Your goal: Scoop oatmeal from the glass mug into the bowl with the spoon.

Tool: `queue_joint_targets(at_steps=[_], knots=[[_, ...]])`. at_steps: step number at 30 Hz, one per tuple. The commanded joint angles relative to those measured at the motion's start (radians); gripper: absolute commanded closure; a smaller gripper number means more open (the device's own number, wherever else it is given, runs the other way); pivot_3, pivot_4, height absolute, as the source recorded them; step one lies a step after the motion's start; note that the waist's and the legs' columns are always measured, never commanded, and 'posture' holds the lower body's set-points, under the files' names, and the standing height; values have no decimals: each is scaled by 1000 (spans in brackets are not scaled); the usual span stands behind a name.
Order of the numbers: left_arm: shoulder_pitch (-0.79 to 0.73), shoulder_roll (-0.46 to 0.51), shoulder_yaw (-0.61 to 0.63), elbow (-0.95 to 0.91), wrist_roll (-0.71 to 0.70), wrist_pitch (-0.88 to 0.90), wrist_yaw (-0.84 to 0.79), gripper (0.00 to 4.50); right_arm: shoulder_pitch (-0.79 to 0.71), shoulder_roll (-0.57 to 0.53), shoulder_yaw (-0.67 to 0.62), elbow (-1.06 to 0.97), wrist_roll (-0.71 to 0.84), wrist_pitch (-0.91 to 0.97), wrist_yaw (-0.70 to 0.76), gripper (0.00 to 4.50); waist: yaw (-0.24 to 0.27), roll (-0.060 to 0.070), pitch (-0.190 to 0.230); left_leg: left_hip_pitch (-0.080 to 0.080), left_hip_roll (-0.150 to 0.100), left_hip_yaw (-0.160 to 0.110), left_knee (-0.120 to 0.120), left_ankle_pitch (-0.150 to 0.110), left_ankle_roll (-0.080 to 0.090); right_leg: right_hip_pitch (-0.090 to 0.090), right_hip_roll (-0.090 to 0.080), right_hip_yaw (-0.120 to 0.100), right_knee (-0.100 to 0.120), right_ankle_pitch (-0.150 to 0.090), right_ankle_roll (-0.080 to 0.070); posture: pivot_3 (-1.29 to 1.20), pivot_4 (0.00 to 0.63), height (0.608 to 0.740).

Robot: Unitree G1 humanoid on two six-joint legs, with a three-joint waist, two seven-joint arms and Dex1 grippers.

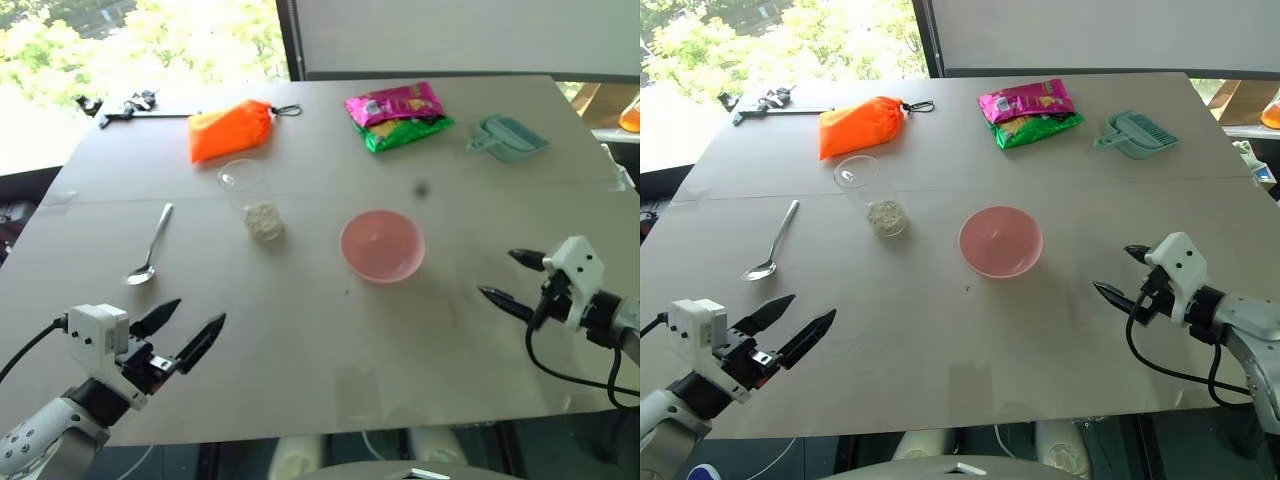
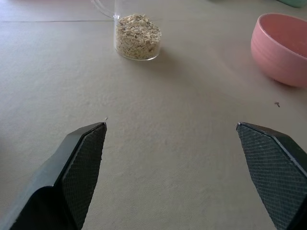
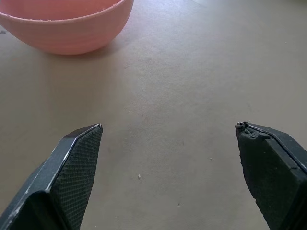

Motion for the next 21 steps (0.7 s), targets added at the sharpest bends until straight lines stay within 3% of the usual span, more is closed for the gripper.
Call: queue_joint_targets(at_steps=[1, 15, 21], knots=[[-16, 13, 30, -3, -23, 7, 9, 27, 3, 4, -35, -41, 9, -20, -7, 21, 0, 0, 0, 0, 0, 0, 0, 0, 0, 0, 0, 0, 0, 0, 0, 0, 150, 740], [-103, 6, 37, 4, -47, 14, 61, 27, -18, 65, -35, -29, 15, -106, -23, 21, -1, 0, 0, 0, 0, -1, 0, 0, 0, 0, 0, 0, 0, 0, 0, 0, 150, 740], [-121, 5, 40, 13, -46, 17, 76, 27, -52, 70, -61, -58, 195, -165, 149, 21, -1, 0, 0, 0, 0, -1, 0, 0, 0, 0, 0, 0, 0, 0, 0, 0, 150, 740]])
